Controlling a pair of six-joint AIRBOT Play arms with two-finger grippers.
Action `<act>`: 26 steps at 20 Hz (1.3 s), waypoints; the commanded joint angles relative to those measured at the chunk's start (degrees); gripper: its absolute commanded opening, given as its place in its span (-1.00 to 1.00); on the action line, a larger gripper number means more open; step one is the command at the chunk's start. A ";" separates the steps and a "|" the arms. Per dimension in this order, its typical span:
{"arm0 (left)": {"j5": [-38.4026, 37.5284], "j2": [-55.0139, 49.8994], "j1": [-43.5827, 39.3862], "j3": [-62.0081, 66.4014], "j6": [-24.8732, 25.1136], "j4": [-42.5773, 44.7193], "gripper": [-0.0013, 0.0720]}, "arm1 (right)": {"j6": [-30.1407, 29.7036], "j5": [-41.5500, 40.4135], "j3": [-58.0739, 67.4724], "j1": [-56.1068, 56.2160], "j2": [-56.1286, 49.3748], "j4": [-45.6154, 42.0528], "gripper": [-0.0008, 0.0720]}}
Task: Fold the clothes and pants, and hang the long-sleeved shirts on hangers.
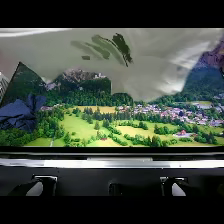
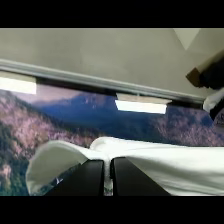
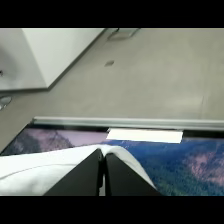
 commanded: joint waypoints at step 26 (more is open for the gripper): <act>20.52 -49.75 -7.82 -17.35 -3.23 1.27 -0.92 | 26.14 -14.36 -12.37 12.76 -53.88 -16.83 -0.88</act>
